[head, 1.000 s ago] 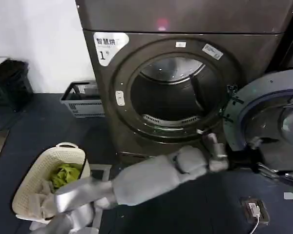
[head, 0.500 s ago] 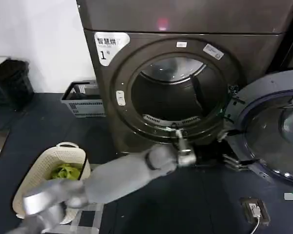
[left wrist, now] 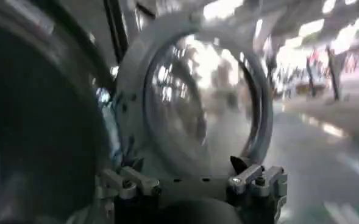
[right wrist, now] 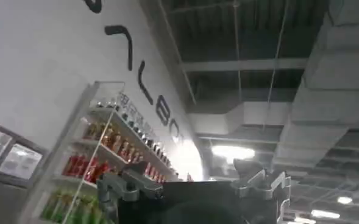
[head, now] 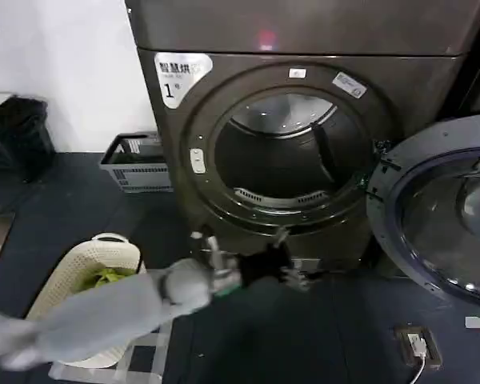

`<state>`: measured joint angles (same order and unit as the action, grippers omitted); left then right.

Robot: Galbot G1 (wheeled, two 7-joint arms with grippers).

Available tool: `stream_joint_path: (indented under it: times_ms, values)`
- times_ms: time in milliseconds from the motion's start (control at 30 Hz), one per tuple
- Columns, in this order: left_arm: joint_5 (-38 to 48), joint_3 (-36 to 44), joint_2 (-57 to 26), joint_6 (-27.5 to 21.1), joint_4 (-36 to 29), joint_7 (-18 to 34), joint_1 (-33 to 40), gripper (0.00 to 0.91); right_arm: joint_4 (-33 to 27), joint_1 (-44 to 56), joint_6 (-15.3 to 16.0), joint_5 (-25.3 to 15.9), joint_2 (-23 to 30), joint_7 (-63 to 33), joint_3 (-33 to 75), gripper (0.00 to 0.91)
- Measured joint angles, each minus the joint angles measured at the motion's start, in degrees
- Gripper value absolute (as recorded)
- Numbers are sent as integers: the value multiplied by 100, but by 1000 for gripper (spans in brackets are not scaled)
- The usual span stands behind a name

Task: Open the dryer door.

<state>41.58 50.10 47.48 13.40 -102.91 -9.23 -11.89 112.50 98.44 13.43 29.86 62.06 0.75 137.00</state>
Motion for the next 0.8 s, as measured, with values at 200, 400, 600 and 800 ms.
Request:
stream_joint_path:
  times_ms: [200, 400, 600, 800]
  values:
    - [-33, 250, -1105, -461, -609, -23, 295, 907, -40, -86, 8, -290, -37, 20, 73, 907]
    - [-162, 545, -2204, -853, -1060, -81, 577, 907, -34, -186, 4, -435, -41, -13, 78, 907]
    - [-650, 609, -3193, -1162, -1288, -153, 448, 907, -17, -262, 9, -470, -58, -7, -32, 907]
    - [-922, -246, -4020, -1646, -1491, -427, -337, 907, 49, -380, 24, -562, -41, 48, -222, 907]
